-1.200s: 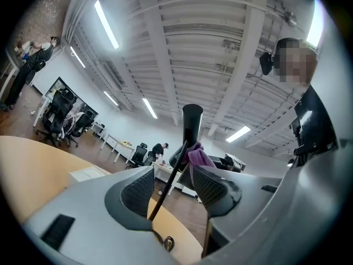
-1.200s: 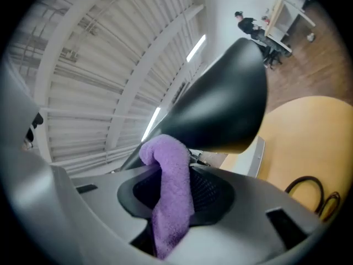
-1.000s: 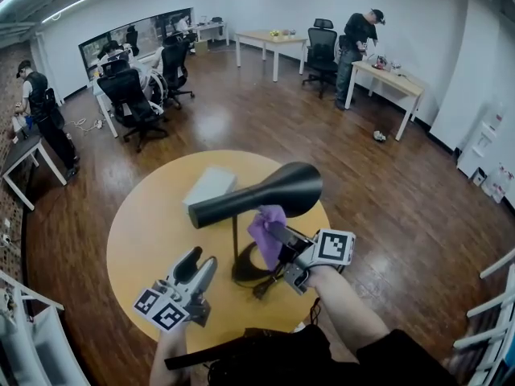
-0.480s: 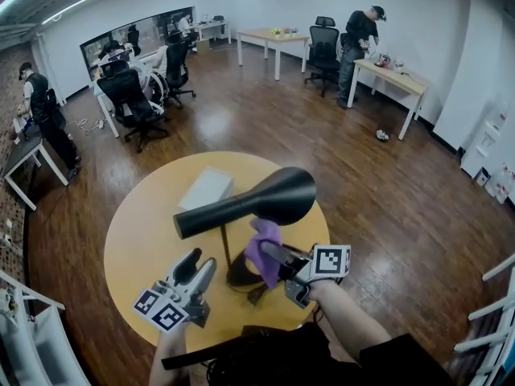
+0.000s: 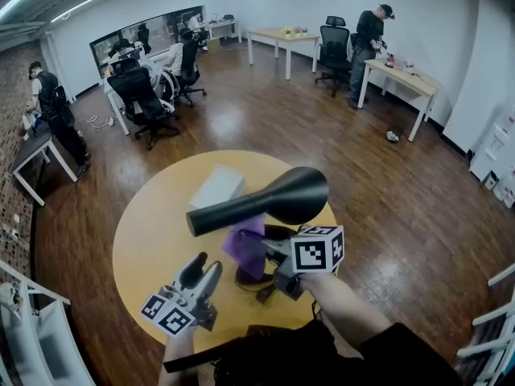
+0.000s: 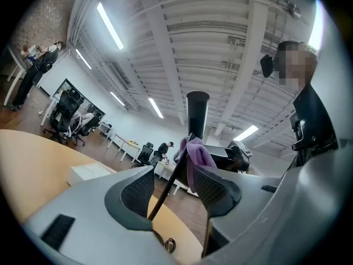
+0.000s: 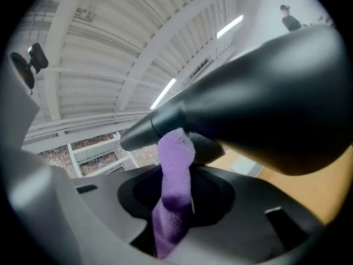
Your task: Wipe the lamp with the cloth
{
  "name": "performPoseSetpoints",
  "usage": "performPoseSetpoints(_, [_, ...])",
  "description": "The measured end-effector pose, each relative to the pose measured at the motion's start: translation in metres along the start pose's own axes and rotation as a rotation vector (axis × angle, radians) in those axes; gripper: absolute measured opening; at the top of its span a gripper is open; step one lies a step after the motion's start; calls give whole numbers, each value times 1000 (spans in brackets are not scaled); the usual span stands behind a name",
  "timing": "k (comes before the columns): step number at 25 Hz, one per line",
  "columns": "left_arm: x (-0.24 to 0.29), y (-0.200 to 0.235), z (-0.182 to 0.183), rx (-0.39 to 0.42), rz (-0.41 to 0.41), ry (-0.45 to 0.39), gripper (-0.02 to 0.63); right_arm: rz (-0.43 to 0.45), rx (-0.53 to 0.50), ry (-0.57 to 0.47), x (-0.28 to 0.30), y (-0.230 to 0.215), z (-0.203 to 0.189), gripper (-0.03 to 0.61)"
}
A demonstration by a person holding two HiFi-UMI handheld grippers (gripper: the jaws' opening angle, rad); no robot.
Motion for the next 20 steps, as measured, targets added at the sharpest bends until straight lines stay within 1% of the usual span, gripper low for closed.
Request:
performPoseSetpoints(2, [-2,1,0,-7,2,-6,209,8,35,-5,-2,-6,3,118])
performPoseSetpoints(7, [1,1,-1,-18,-16,-4,209,-6,179,-64,-15,-31,3,118])
performPoseSetpoints(10, [5,0,-4,-24,-29,8,209,-1,228,-93,-23,-39,1,118])
performPoseSetpoints(14, [6,3,-10,-31,-41,22,209,-24,258,-109,-27,-55,-9,118])
performPoseSetpoints(17, [7,2,-12,-34,-43,26,209,-46,302,-112,-30,-73,-19,118])
performPoseSetpoints(18, [6,2,-12,-34,-43,25,209,-56,324,-116,-31,-78,-24,118])
performPoseSetpoints(20, [4,2,-12,-32,-40,25,209,-78,408,-130,-33,-86,-34,118])
Point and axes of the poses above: the fingertips, and each gripper's own axes: x forward along the fingers, y to its left, z out of its top, the point moved 3 cm from there along -x, backward along the fingers, and after that the axes turned 9 degrees about -z, right-handed, at the moved point
